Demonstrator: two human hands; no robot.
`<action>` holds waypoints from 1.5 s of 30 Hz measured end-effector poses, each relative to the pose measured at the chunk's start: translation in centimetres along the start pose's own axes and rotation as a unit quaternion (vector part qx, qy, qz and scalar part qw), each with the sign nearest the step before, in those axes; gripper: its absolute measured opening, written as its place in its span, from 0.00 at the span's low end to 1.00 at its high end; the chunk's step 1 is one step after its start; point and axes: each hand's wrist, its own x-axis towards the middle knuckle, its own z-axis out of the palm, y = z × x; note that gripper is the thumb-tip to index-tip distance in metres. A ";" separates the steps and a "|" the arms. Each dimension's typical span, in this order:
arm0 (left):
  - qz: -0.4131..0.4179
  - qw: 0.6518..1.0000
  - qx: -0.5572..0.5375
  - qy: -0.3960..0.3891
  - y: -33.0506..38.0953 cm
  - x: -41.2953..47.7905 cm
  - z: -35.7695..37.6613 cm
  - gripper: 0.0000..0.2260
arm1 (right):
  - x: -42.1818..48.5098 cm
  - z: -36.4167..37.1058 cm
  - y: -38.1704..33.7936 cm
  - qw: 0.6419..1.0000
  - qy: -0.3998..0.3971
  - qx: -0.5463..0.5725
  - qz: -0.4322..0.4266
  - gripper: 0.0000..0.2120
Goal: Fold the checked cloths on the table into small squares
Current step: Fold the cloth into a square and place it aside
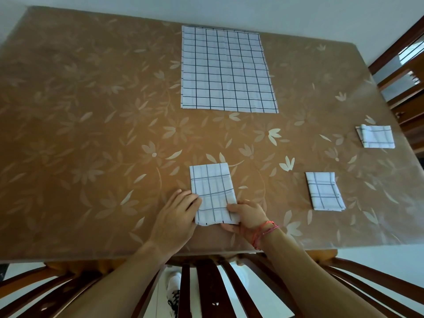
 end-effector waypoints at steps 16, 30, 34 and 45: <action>-0.070 0.996 -0.046 -0.026 0.1 -0.4 -0.4 0.16 | -1.4 -4.9 2.1 0.799 0.052 -0.485 -0.351 0.23; -0.103 0.991 -0.088 -0.004 -0.1 -0.5 -1.0 0.13 | 2.4 -4.6 2.5 0.642 0.056 -0.605 -0.467 0.20; -0.113 0.991 -0.069 -0.010 -0.1 -0.3 -1.3 0.16 | 2.0 -5.2 2.6 0.707 0.048 -0.571 -0.414 0.18; -0.230 0.963 -0.138 0.012 0.3 2.5 -2.2 0.09 | 2.3 -1.3 -0.8 0.760 0.116 -0.512 -0.383 0.08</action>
